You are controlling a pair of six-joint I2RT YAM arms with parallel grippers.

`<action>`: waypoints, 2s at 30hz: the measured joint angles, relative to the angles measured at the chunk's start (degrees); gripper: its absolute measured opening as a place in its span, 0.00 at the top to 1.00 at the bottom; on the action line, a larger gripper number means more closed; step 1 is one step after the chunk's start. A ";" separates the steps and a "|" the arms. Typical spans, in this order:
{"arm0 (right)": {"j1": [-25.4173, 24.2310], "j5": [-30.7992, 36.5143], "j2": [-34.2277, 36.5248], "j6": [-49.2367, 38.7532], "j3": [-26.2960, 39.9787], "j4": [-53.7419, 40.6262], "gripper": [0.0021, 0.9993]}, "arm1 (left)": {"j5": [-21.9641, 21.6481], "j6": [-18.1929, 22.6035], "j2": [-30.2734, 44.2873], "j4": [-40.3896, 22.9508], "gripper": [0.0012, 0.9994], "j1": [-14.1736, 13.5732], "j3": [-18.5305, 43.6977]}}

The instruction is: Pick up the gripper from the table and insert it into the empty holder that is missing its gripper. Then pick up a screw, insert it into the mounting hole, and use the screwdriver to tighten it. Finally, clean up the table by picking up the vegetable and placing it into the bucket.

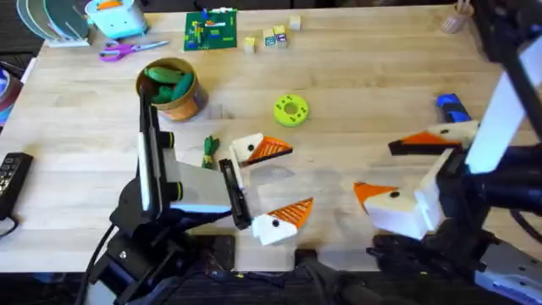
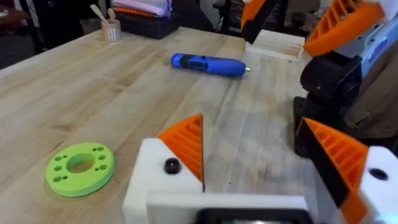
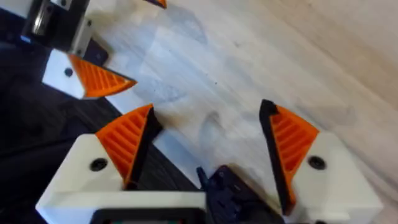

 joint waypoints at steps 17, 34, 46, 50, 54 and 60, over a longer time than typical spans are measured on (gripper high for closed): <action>0.00 -12.27 -2.08 -4.74 -7.03 1.19 0.01 | -1.30 0.36 0.00 0.03 0.99 0.00 -0.02; -1.36 0.46 -2.08 -5.19 -7.05 4.54 0.00 | -1.79 0.36 0.00 0.04 1.00 0.00 -0.02; -20.47 32.10 -1.19 -10.86 -7.05 9.40 0.01 | -3.15 0.36 0.00 0.11 1.00 0.00 -0.02; -33.26 31.30 2.73 -15.35 -7.05 13.66 0.01 | -3.26 0.36 0.00 0.11 1.00 0.00 -0.01; -46.88 26.39 9.19 -19.45 -7.05 18.43 0.01 | -3.26 0.36 0.00 0.11 1.00 0.00 -0.01; -61.62 14.54 21.17 -27.60 -7.05 20.68 0.01 | -3.26 0.36 0.00 0.11 1.00 0.00 0.00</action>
